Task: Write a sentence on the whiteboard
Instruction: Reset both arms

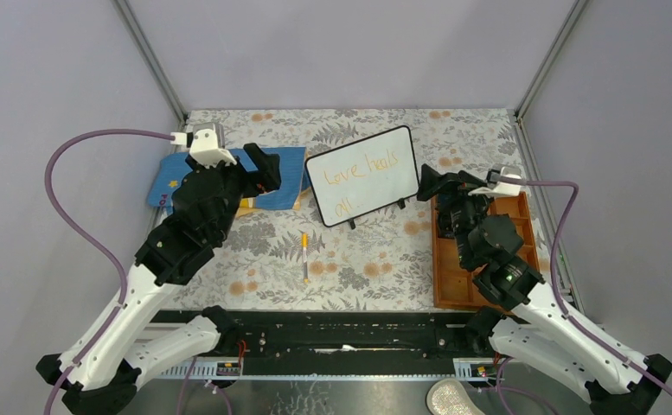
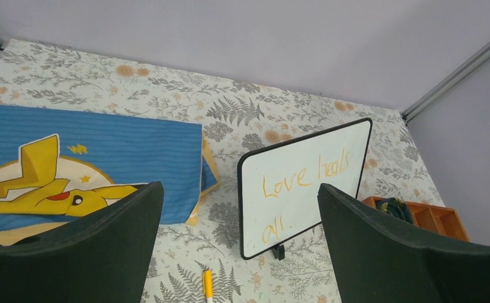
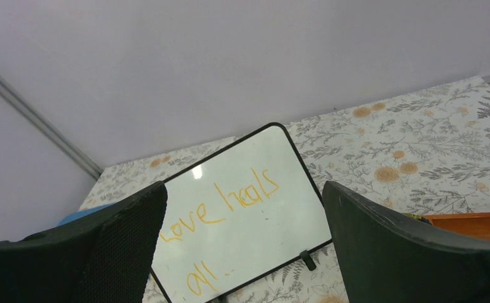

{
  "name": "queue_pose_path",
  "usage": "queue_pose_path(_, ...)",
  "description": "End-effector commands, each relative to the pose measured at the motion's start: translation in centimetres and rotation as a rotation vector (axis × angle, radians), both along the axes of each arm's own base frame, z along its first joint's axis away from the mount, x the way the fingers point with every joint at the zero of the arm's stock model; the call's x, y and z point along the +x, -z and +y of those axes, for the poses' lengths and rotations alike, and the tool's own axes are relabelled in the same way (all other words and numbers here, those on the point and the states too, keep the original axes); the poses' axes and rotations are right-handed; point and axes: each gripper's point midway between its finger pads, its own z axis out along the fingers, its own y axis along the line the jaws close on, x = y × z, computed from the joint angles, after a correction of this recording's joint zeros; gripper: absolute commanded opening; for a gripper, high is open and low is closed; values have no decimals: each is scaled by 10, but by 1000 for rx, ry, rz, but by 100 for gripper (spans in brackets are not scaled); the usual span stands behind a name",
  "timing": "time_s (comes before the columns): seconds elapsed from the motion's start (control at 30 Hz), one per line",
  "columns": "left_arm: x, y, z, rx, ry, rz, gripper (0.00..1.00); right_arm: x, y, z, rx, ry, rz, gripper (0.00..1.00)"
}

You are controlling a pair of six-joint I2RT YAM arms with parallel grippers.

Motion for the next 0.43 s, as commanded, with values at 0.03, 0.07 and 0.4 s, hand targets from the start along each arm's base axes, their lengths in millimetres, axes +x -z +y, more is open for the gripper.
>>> queue_pose_path(0.03, 4, -7, -13, -57, 40, -33, 99, 7, -12, -17, 83, 130, 33, 100)
queue_pose_path(0.07, 4, -7, -16, -64, 48, -33, 99, 8, -11, -15, 61, 129, 64, 100)
queue_pose_path(0.4, 2, -1, -20, -73, 71, -10, 99, 2, -12, -22, 0, 119, 3, 100)
